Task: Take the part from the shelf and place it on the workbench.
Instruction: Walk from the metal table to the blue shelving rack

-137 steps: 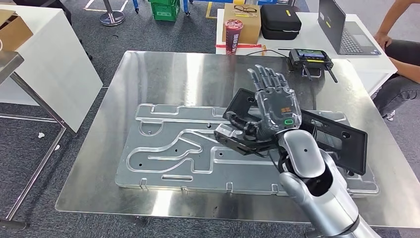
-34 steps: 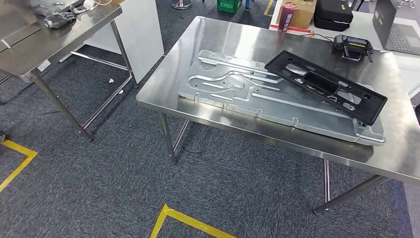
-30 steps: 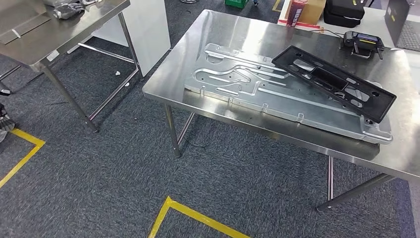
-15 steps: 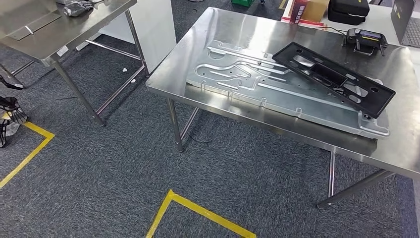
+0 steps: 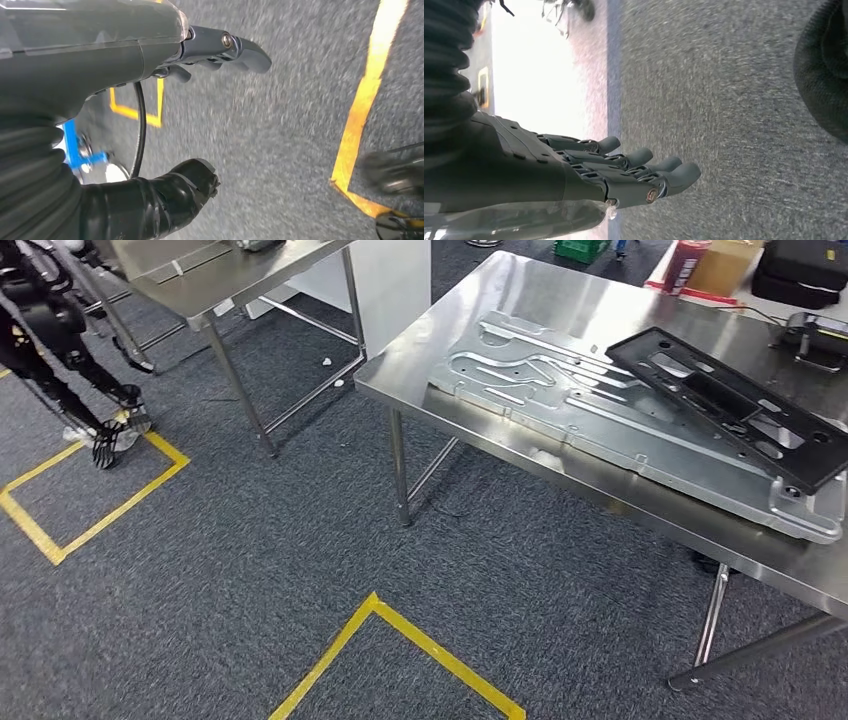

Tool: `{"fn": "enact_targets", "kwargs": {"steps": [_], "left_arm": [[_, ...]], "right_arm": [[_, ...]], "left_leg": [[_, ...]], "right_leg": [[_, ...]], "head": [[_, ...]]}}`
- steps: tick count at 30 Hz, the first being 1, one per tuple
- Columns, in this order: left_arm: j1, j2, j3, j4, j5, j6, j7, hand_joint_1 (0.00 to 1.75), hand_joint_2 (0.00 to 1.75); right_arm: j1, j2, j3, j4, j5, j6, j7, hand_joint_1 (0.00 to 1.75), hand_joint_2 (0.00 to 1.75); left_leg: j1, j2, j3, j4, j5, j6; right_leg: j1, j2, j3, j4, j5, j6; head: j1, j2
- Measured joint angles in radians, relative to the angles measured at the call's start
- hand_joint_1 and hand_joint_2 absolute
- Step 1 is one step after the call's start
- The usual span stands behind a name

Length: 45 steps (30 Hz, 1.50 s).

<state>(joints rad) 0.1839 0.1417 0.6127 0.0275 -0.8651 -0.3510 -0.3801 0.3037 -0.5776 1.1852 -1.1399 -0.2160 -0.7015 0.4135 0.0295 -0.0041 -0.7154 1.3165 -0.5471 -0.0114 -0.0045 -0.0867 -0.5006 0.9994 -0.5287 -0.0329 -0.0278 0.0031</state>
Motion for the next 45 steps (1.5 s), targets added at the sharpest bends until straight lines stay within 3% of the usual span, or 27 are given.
{"fn": "enact_targets", "kwargs": {"steps": [2,4,5,6,7,8,9,11,13,15,17,19,21,23,24,25,27,29,31,33,34,36,38,39,41,43,45], "left_arm": [[-0.001,0.000,0.000,0.000,0.000,0.000,0.000,0.00,1.75],[-0.002,0.002,0.000,-0.001,0.000,0.000,0.000,0.00,1.75],[-0.003,0.003,-0.001,-0.001,0.000,0.000,0.000,0.00,1.75],[-0.002,0.004,-0.002,-0.001,0.000,0.001,0.000,0.00,1.75],[-0.001,0.004,-0.003,-0.001,0.001,0.001,0.000,0.00,1.75],[0.002,0.003,-0.005,-0.001,0.002,0.001,0.000,0.00,1.31],[0.003,0.003,-0.006,-0.001,0.004,0.000,0.000,0.00,0.87],[0.001,0.002,-0.011,0.000,0.011,-0.001,0.000,0.00,0.00],[-0.003,0.001,-0.020,0.000,0.020,-0.002,0.000,0.00,0.00],[-0.006,0.000,-0.029,0.000,0.027,-0.002,0.000,0.00,0.00],[-0.007,0.000,-0.038,0.000,0.033,-0.002,0.001,0.00,0.00],[-0.010,-0.001,-0.046,0.000,0.038,-0.002,0.002,0.00,0.00],[-0.011,-0.002,-0.052,0.000,0.039,-0.001,0.003,0.00,0.00],[-0.008,-0.002,-0.059,0.000,0.041,0.001,0.003,0.00,0.00],[-0.007,-0.003,-0.063,0.000,0.044,0.002,0.003,0.00,0.00],[-0.007,-0.003,-0.067,0.000,0.046,0.003,0.003,0.00,0.00],[-0.010,-0.003,-0.072,0.000,0.055,0.003,0.000,0.00,0.00],[-0.011,-0.003,-0.078,0.000,0.070,0.001,-0.009,0.00,0.00],[-0.005,-0.003,-0.087,0.000,0.092,0.002,-0.023,0.00,0.00],[0.004,-0.003,-0.094,0.000,0.118,0.008,-0.037,0.00,0.00],[0.009,-0.003,-0.097,0.000,0.130,0.014,-0.043,0.00,0.00],[0.023,-0.003,-0.105,0.000,0.153,0.023,-0.052,0.00,0.00],[0.045,-0.002,-0.116,0.000,0.179,0.028,-0.052,0.00,0.00],[0.055,-0.002,-0.122,0.000,0.191,0.029,-0.051,0.00,0.00],[0.064,-0.002,-0.138,0.000,0.213,0.031,-0.052,0.00,0.00],[0.066,-0.004,-0.157,0.000,0.235,0.031,-0.056,0.00,0.00],[0.067,-0.007,-0.179,0.000,0.258,0.030,-0.055,0.00,0.00]], "right_arm": [[-0.001,0.002,0.000,0.003,0.000,0.000,0.000,0.00,1.75],[0.000,0.004,0.000,0.004,0.000,0.000,0.000,0.00,1.75],[0.000,0.005,-0.001,0.005,0.000,0.000,0.000,0.00,1.75],[0.000,0.006,-0.001,0.006,-0.002,0.000,0.000,0.00,1.75],[-0.002,0.006,-0.001,0.006,-0.007,0.000,-0.002,0.00,1.75],[-0.004,0.006,-0.001,0.006,-0.017,0.000,-0.004,0.00,1.75],[-0.006,0.007,-0.001,0.007,-0.036,0.000,-0.007,0.00,1.75],[-0.008,0.012,0.001,0.008,-0.087,0.000,-0.020,0.00,1.75],[-0.015,0.022,0.015,0.012,-0.147,0.000,-0.040,0.00,1.75],[-0.030,0.034,0.037,0.019,-0.198,0.000,-0.061,0.00,1.75],[-0.046,0.043,0.057,0.025,-0.237,0.000,-0.079,0.00,1.75],[-0.060,0.048,0.078,0.031,-0.272,0.000,-0.096,0.00,1.75],[-0.066,0.051,0.091,0.036,-0.299,0.000,-0.107,0.00,1.75],[-0.068,0.052,0.094,0.037,-0.315,0.000,-0.109,0.00,1.75],[-0.068,0.053,0.094,0.036,-0.320,0.000,-0.111,0.00,1.75],[-0.065,0.053,0.093,0.034,-0.320,0.000,-0.114,0.00,1.75],[-0.057,0.048,0.093,0.027,-0.291,0.000,-0.126,0.00,1.75],[-0.039,0.023,0.086,0.017,-0.198,0.000,-0.134,0.00,1.75],[0.015,-0.034,0.043,0.005,-0.084,-0.001,-0.147,0.00,1.75],[0.110,-0.111,-0.069,-0.003,-0.056,-0.002,-0.190,0.00,1.75],[0.170,-0.151,-0.160,-0.003,-0.082,-0.002,-0.223,0.00,1.75],[0.282,-0.219,-0.380,0.011,-0.153,0.013,-0.282,0.00,1.75],[0.359,-0.259,-0.609,0.039,-0.164,0.064,-0.315,0.00,1.75],[0.385,-0.267,-0.716,0.053,-0.129,0.107,-0.316,0.00,1.75],[0.423,-0.247,-0.933,0.065,0.049,0.250,-0.297,0.00,1.75],[0.416,-0.168,-1.176,0.059,0.388,0.487,-0.302,0.00,1.75],[0.335,-0.047,-1.457,0.042,0.826,0.750,-0.394,0.00,1.75]], "left_leg": [[-0.006,0.025,0.110,-0.095,0.029,0.014],[-0.020,0.080,0.243,-0.257,0.019,0.030],[-0.027,0.100,0.282,-0.313,0.008,0.037],[-0.032,0.102,0.296,-0.344,0.003,0.040],[-0.034,0.091,0.292,-0.356,0.006,0.043],[-0.033,0.079,0.284,-0.361,0.015,0.046],[-0.032,0.067,0.276,-0.367,0.025,0.050],[-0.031,0.044,0.253,-0.370,0.047,0.060],[-0.036,0.016,0.218,-0.358,0.066,0.068],[-0.041,-0.015,0.183,-0.341,0.081,0.070],[-0.043,-0.043,0.151,-0.322,0.095,0.068],[-0.044,-0.066,0.124,-0.306,0.110,0.061],[-0.043,-0.085,0.109,-0.303,0.128,0.050],[-0.043,-0.099,0.098,-0.304,0.142,0.038],[-0.043,-0.089,0.090,-0.294,0.130,0.033],[-0.042,-0.072,0.078,-0.269,0.100,0.026],[-0.032,-0.027,0.051,-0.169,0.002,0.013],[-0.017,-0.010,0.037,-0.063,-0.052,-0.003],[-0.002,-0.002,0.077,-0.054,-0.023,-0.017],[0.011,0.025,0.180,-0.163,0.015,-0.027],[0.009,0.043,0.236,-0.238,0.014,-0.028],[-0.007,0.067,0.290,-0.335,-0.003,-0.016],[-0.025,0.059,0.278,-0.356,0.003,0.011],[-0.031,0.053,0.272,-0.360,0.012,0.024],[-0.034,0.039,0.256,-0.366,0.033,0.052],[-0.039,0.016,0.231,-0.365,0.053,0.068],[-0.046,-0.011,0.205,-0.359,0.072,0.073]], "right_leg": [[0.006,-0.031,-0.019,0.005,0.011,0.002],[0.010,-0.059,-0.024,0.010,0.020,0.009],[0.010,-0.074,-0.024,0.011,0.026,0.014],[0.010,-0.089,-0.026,0.011,0.032,0.019],[0.008,-0.103,-0.028,0.011,0.038,0.026],[0.005,-0.092,-0.029,0.015,0.035,0.032],[0.003,-0.060,-0.034,0.028,0.019,0.038],[-0.001,0.035,-0.060,0.107,-0.056,0.045],[0.000,0.079,-0.095,0.225,-0.131,0.045],[0.002,0.085,-0.088,0.261,-0.134,0.041],[0.004,0.098,-0.015,0.159,-0.080,0.031],[0.007,0.130,0.056,0.034,-0.051,0.020],[0.011,0.144,0.070,-0.010,-0.049,0.014],[0.009,0.123,0.057,-0.018,-0.029,0.007],[0.006,0.111,0.049,-0.025,-0.018,0.000],[0.002,0.098,0.040,-0.032,-0.005,-0.007],[0.000,0.073,0.021,-0.038,0.016,-0.013],[0.000,0.045,-0.004,-0.033,0.031,-0.008],[-0.003,0.016,-0.031,-0.023,0.043,0.004],[-0.007,-0.009,-0.052,-0.008,0.051,0.016],[-0.011,-0.020,-0.061,0.003,0.054,0.024],[-0.021,-0.040,-0.074,0.019,0.065,0.044],[-0.038,-0.050,-0.086,0.021,0.080,0.065],[-0.045,-0.036,-0.091,0.027,0.071,0.072],[-0.048,0.019,-0.111,0.087,0.001,0.074],[-0.039,0.068,-0.141,0.208,-0.094,0.066],[-0.029,0.083,-0.145,0.278,-0.121,0.056]], "head": [[0.000,0.000],[0.000,0.000],[0.000,0.000],[-0.001,0.000],[-0.001,0.000],[-0.001,0.000],[0.000,0.000],[0.001,0.000],[0.001,0.000],[0.001,0.000],[0.001,0.000],[0.001,0.000],[0.001,0.000],[0.001,0.000],[0.000,0.000],[-0.001,0.000],[-0.004,0.000],[-0.004,0.000],[-0.004,0.000],[-0.004,0.000],[-0.004,0.000],[-0.003,0.000],[-0.002,0.000],[-0.002,0.000],[-0.002,0.000],[-0.001,0.000],[-0.001,0.000]]}}
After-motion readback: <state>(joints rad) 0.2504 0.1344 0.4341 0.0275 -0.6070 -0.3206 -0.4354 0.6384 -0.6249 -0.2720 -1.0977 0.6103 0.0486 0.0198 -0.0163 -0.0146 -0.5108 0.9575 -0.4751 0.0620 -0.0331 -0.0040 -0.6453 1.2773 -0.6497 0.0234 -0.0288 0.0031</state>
